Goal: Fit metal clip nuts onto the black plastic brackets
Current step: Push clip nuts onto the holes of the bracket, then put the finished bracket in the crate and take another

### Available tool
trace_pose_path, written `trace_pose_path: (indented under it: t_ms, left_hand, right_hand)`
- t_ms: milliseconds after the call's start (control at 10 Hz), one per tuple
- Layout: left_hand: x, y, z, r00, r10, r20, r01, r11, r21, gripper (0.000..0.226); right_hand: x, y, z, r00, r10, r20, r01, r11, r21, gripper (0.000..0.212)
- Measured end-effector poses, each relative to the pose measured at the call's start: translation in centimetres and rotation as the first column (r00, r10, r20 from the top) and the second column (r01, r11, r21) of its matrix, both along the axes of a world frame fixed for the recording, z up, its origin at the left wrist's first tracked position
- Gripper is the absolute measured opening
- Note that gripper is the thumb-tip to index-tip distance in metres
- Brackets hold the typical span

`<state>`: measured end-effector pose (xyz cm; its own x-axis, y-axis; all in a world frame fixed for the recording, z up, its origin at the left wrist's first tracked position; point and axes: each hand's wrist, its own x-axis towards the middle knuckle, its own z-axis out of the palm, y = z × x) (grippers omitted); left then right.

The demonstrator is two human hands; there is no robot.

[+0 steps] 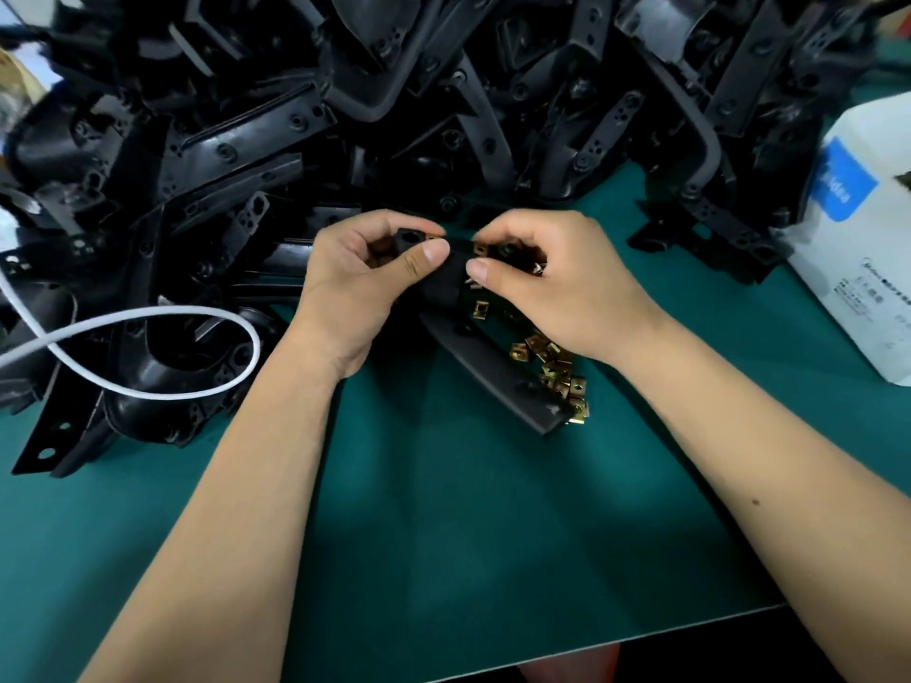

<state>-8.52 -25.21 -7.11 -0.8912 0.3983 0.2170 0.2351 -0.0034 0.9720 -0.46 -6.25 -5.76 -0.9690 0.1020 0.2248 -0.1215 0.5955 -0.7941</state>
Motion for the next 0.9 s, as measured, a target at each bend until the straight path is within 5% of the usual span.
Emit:
trace_pose_path:
  t_ms: [100,200,300,400,600,700,800,900]
  left_hand:
    - [0.5,0.9,0.4,0.985,0.173,-0.011,-0.171,0.981,0.092,0.009]
    - [0.8,1.6,1.7,0.977,0.21,-0.024,-0.202,0.961,0.188,0.008]
    - [2.1,3.9,3.8,0.982,0.171,-0.078,-0.148,0.959,0.24,0.008]
    - [5.0,9.0,6.6,0.984,0.126,-0.122,-0.08,0.942,0.326,0.008]
    - [14.1,24.2,11.2,0.946,-0.081,-0.315,0.173,0.946,0.275,0.022]
    - [22.6,31.5,12.0,0.886,-0.23,-0.402,0.301,0.946,0.122,0.017]
    - [30.4,37.2,9.7,0.738,-0.467,-0.488,0.37,0.884,-0.287,0.014]
    - [36.0,40.2,2.9,0.647,-0.666,-0.37,0.412,0.715,-0.565,0.029]
  right_hand:
    - [0.2,0.1,0.8,0.994,-0.02,0.106,0.038,0.986,-0.165,0.05]
    - [2.4,1.5,1.8,0.977,-0.092,0.192,0.145,0.947,-0.288,0.055]
    - [5.7,3.4,3.4,0.976,-0.077,0.205,0.144,0.93,-0.339,0.031]
    - [9.7,6.2,5.8,0.977,-0.208,0.049,0.207,0.863,-0.46,0.021]
    - [21.5,14.4,7.0,0.779,-0.609,-0.149,0.407,0.672,-0.618,0.008]
    - [28.3,17.5,3.3,0.603,-0.791,-0.109,0.48,0.468,-0.742,0.013]
    - [34.3,19.5,-2.3,0.557,-0.829,0.047,0.47,0.268,-0.841,0.039]
    - [39.6,20.5,-8.4,0.524,-0.787,0.327,0.578,0.047,-0.814,0.046]
